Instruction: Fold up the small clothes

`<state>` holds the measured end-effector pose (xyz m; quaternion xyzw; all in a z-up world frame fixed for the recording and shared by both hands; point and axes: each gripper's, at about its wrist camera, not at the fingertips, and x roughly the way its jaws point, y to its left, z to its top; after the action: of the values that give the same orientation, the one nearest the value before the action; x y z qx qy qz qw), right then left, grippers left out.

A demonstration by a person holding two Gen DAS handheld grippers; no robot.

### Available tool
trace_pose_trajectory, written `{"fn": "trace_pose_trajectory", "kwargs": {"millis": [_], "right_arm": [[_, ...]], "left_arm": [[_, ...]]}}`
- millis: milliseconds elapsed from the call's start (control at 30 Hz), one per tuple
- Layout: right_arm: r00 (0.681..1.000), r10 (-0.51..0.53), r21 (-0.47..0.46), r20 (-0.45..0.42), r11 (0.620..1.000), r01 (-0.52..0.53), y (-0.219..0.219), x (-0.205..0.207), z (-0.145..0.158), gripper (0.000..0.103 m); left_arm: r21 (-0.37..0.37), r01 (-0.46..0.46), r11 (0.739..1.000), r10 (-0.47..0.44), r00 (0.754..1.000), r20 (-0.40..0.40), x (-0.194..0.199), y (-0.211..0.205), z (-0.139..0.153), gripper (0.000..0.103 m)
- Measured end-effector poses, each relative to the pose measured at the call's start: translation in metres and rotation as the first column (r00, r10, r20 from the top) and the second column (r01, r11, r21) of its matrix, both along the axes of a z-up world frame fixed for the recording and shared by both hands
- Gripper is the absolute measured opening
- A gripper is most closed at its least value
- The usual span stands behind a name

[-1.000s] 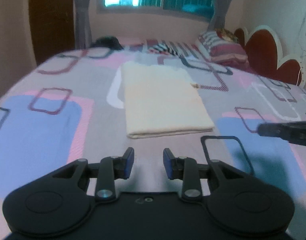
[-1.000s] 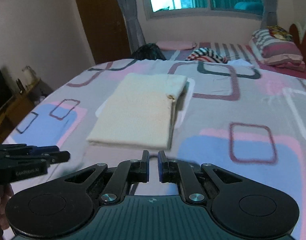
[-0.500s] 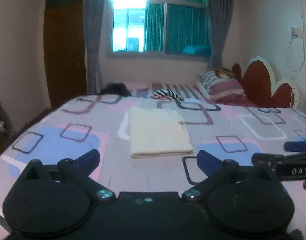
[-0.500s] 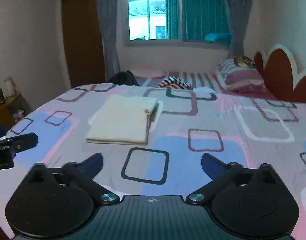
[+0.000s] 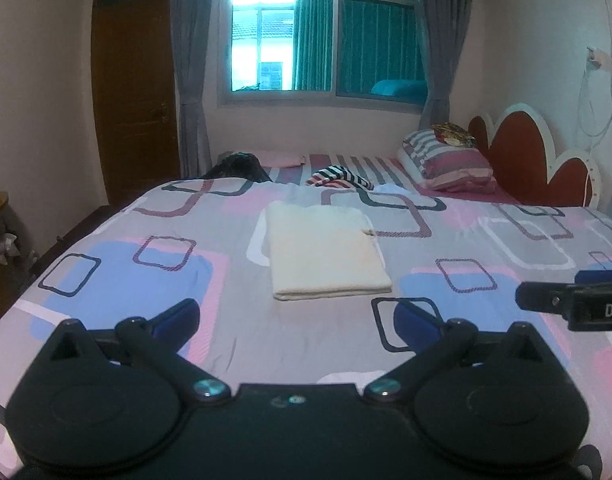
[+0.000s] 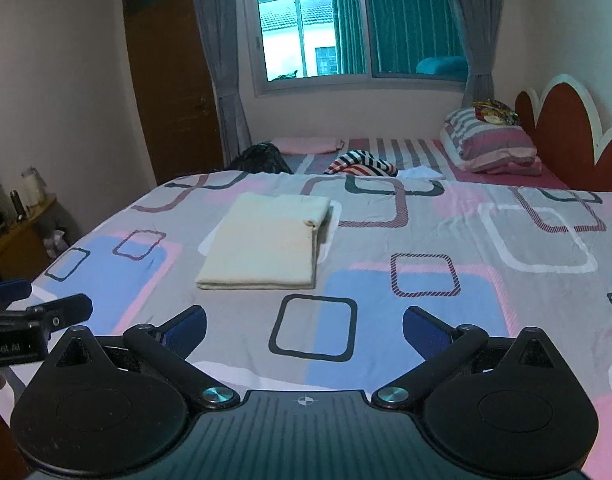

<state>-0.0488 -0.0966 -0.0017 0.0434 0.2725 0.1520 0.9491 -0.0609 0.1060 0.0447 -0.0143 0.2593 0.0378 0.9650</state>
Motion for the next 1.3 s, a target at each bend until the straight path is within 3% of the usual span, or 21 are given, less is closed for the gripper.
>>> {"fn": "trace_pose_trajectory", "kwargs": {"millis": [1300], "right_arm": [[0.999,0.012,0.019,-0.032,1.000,-0.011,-0.0039,-0.0007,0.0082,0.103]], "left_arm": [[-0.005,-0.002,1.000,0.002,1.000,-0.023,0.0020,0.0025,0.0043,0.103]]}}
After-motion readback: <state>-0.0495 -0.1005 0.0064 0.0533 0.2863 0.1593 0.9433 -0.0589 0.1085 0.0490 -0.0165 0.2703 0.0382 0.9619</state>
